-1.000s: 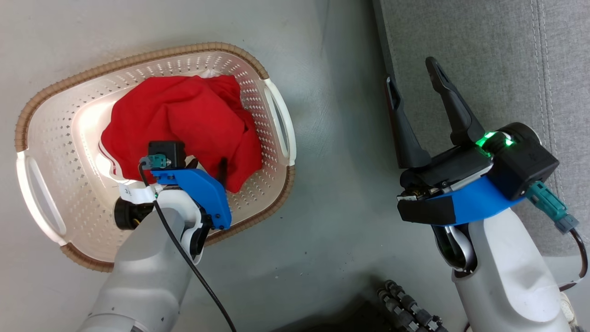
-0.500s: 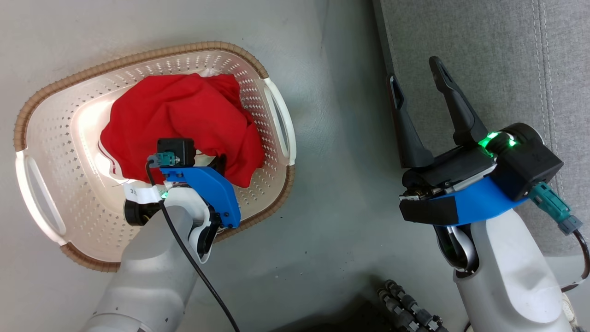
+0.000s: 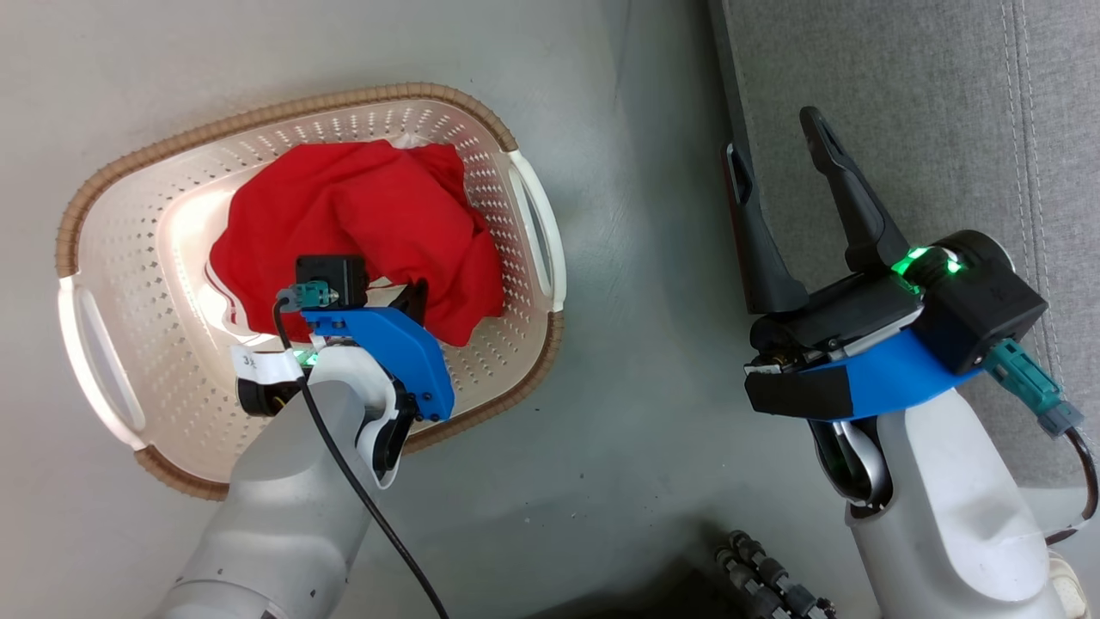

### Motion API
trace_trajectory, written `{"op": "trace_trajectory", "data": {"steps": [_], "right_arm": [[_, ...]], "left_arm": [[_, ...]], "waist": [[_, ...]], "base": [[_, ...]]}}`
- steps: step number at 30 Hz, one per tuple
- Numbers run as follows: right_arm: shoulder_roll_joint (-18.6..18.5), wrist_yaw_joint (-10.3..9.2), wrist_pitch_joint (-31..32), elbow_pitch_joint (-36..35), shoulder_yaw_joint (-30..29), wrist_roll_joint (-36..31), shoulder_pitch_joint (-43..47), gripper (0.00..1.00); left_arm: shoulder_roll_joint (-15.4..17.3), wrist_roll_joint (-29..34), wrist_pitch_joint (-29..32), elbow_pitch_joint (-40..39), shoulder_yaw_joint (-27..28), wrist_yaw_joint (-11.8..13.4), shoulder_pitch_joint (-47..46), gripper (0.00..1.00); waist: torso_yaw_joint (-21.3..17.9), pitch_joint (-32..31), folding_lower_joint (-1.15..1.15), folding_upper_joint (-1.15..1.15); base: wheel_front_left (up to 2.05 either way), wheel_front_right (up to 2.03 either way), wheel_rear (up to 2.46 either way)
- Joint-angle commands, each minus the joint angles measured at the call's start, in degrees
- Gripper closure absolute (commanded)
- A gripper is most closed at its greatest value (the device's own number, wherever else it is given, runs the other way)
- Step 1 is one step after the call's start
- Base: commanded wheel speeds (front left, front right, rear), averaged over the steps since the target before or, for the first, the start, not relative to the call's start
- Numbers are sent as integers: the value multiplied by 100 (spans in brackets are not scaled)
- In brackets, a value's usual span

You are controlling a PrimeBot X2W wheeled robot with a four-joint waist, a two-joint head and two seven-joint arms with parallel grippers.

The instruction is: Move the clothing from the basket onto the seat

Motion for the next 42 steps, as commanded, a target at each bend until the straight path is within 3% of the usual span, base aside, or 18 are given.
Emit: {"op": "trace_trajectory", "data": {"steps": [1, 10, 28, 42], "right_arm": [[7, 1, -20, 33, -15, -30, 2, 0], [6, 1, -15, 173, -83, -136, 60, 0], [4, 1, 319, 488, -212, -300, 734, 0], [4, 1, 629, 633, -168, -187, 1575, 0]], "left_arm": [[5, -62, -74, -41, -43, 7, -53, 100], [3, -337, -480, -275, -221, -72, 102, 100], [1, -1367, -880, -1727, -964, -89, 970, 100], [66, -1418, -917, -2582, -1276, -90, 1057, 100]], "waist": [[42, -61, 0, 0], [297, -681, 0, 0], [892, -2886, 0, 0], [1255, -4400, 0, 0]], "base": [[0, 0, 0], [0, 0, 0], [0, 0, 0], [0, 0, 0]]}}
